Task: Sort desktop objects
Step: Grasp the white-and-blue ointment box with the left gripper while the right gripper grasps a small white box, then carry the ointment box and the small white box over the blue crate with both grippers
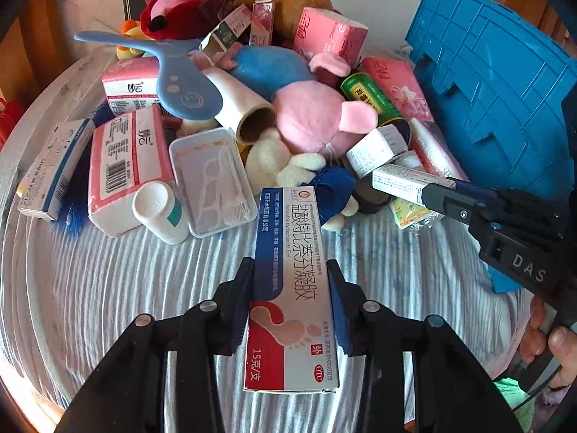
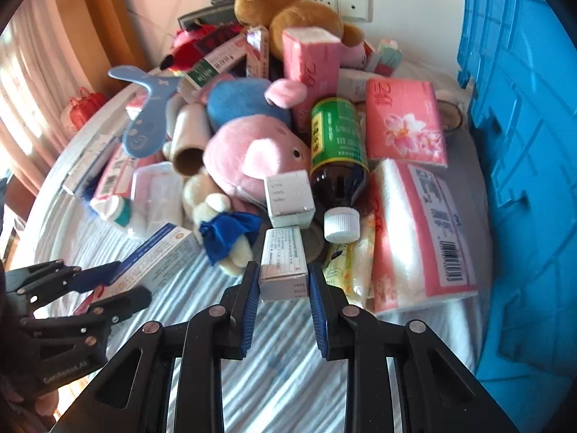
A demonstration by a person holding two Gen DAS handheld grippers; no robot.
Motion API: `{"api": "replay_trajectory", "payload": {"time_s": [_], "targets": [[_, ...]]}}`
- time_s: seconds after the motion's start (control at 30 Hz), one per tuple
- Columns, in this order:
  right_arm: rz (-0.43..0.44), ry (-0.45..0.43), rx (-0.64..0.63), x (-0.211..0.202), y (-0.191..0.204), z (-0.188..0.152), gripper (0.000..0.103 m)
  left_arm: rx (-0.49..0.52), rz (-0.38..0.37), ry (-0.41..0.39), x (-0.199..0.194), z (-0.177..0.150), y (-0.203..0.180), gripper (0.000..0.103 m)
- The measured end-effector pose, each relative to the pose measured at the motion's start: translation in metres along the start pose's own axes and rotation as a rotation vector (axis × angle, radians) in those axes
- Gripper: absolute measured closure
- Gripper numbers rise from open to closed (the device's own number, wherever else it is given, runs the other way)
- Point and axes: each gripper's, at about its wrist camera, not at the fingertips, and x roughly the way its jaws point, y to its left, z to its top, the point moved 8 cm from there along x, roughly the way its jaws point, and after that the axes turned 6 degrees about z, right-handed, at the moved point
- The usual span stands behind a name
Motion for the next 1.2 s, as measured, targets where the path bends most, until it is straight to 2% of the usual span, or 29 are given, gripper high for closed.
{"api": "replay_trajectory", "payload": {"time_s": [0.13,0.3,0.47,0.67,0.83,1.0,1.1,1.2], "targets": [[0.013,-0.068,-0.025,-0.035,0.013,0.009,0.077,0.013,0.015,-0.091,-0.035,0.002,0.008,0.065],[-0.001,-0.206,-0.072,-0.093,0.03,0.033,0.077,0.039,0.028,-0.232,-0.09,0.044,0.007,0.065],[-0.033,-0.365,-0.093,-0.162,0.034,0.057,0.077,0.086,0.02,-0.341,-0.133,0.076,-0.028,0.065],[-0.099,-0.537,-0.096,-0.243,0.024,0.073,0.077,0.15,-0.035,-0.497,-0.186,0.107,-0.082,0.065],[-0.185,-0.646,-0.066,-0.3,-0.004,0.073,0.077,0.199,-0.1,-0.57,-0.218,0.129,-0.134,0.065],[-0.309,-0.707,0.001,-0.346,-0.057,0.065,0.077,0.245,-0.161,-0.598,-0.234,0.143,-0.199,0.065],[-0.376,-0.719,0.058,-0.367,-0.097,0.054,0.077,0.276,-0.202,-0.59,-0.238,0.148,-0.246,0.065],[-0.446,-0.705,0.107,-0.38,-0.138,0.042,0.077,0.317,-0.229,-0.548,-0.238,0.149,-0.292,0.065]]}}
